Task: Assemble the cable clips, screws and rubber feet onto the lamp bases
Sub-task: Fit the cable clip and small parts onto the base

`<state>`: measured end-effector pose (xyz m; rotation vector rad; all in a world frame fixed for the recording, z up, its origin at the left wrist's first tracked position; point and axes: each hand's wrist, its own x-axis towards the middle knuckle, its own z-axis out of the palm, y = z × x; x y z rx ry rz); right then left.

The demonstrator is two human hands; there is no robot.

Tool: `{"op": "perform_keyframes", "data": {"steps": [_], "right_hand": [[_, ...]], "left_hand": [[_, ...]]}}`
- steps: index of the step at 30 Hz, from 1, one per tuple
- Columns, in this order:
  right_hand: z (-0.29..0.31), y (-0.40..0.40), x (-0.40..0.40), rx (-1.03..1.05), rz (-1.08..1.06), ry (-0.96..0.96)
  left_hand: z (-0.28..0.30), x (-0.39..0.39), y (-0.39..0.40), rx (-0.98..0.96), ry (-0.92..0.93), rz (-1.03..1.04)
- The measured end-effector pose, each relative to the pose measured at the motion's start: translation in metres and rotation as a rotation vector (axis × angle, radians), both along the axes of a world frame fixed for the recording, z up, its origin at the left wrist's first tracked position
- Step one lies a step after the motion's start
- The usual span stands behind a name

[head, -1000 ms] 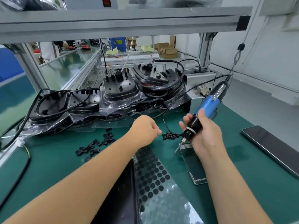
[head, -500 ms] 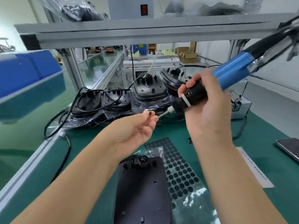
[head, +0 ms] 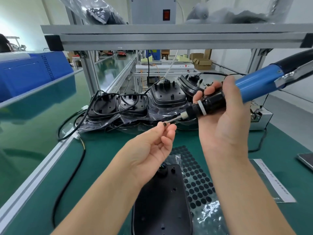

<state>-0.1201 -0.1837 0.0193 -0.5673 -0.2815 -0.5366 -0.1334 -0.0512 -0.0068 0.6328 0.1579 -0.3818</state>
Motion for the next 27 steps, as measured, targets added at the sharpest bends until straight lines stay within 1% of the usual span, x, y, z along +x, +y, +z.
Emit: {"op": "perform_keyframes", "data": {"steps": [3, 8, 12, 14, 16, 18, 19, 20, 22, 24, 25, 26, 27], "right_hand": [[-0.003, 0.001, 0.000, -0.004, -0.013, 0.018], [-0.006, 0.003, 0.000, -0.015, -0.025, 0.033], [-0.007, 0.006, -0.002, -0.019, -0.048, 0.056], [-0.006, 0.008, -0.004, -0.041, -0.092, 0.075], [-0.004, 0.009, -0.005, -0.068, -0.131, 0.090], [-0.001, 0.008, -0.005, -0.066, -0.108, 0.095], [0.000, 0.006, -0.005, -0.050, -0.065, 0.105], [0.001, 0.003, -0.003, -0.023, -0.013, 0.124], [0.004, -0.002, 0.002, 0.029, 0.095, 0.156], [0.007, -0.005, 0.006, -0.017, 0.174, 0.222], [0.007, -0.005, 0.007, -0.055, 0.192, 0.269], [0.005, -0.005, 0.008, -0.084, 0.194, 0.299], [0.002, -0.004, 0.007, -0.096, 0.187, 0.297]], "left_hand": [[-0.003, -0.001, -0.002, -0.010, 0.007, 0.043], [-0.008, -0.003, -0.002, 0.025, -0.010, 0.080], [-0.015, -0.005, -0.004, 0.175, -0.126, 0.159], [-0.019, -0.007, -0.006, 0.225, -0.171, 0.196], [-0.021, -0.010, -0.008, 0.255, -0.197, 0.207], [-0.020, -0.012, -0.006, 0.311, -0.240, 0.184], [-0.019, -0.012, -0.003, 0.393, -0.291, 0.159], [-0.017, -0.011, 0.002, 0.530, -0.363, 0.124], [-0.012, -0.006, 0.016, 0.940, -0.533, 0.085], [-0.006, 0.003, 0.037, 1.333, -0.680, 0.182], [-0.004, 0.008, 0.047, 1.471, -0.729, 0.192], [-0.005, 0.014, 0.056, 1.580, -0.754, 0.121], [-0.007, 0.019, 0.061, 1.654, -0.751, -0.015]]}}
